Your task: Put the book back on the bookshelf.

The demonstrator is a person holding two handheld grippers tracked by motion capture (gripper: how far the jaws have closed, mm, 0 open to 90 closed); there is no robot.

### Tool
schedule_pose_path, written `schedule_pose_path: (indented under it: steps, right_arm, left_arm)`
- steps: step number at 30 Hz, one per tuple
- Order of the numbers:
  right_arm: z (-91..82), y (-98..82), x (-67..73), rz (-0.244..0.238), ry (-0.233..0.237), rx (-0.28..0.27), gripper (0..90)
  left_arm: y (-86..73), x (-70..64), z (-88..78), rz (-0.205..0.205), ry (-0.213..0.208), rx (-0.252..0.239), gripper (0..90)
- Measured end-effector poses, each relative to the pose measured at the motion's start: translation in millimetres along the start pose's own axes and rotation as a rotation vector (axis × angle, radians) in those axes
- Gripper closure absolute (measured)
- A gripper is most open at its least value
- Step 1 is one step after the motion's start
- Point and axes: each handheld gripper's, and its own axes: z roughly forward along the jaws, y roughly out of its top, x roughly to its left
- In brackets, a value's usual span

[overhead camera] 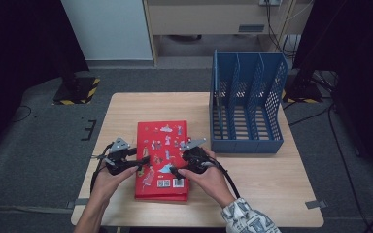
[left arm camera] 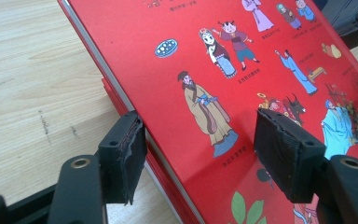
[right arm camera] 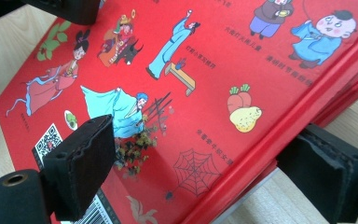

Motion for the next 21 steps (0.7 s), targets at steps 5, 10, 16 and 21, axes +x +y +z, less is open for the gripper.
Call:
schedule_pose_path:
  steps: [5, 10, 16, 21]
  right_arm:
    - [0.7, 6.7, -2.4, -0.010, -0.024, -0.007, 13.8]
    - [-1.0, 12.5, -6.1, -0.013, -0.044, -0.015, 17.8]
    - [-4.7, 21.1, -9.6, -0.021, -0.060, -0.029, 24.3]
    - [-7.3, 28.1, -13.8, -0.034, -0.070, -0.034, 25.9]
  left_arm:
    - [6.6, 3.9, 1.4, 0.010, 0.010, 0.000, 34.9]
    - [15.1, 6.8, -0.7, 0.028, 0.024, -0.011, 39.0]
    - [24.3, 8.3, -3.7, 0.046, 0.046, 0.006, 40.4]
    - [27.6, 8.0, -6.7, 0.055, 0.053, -0.014, 42.4]
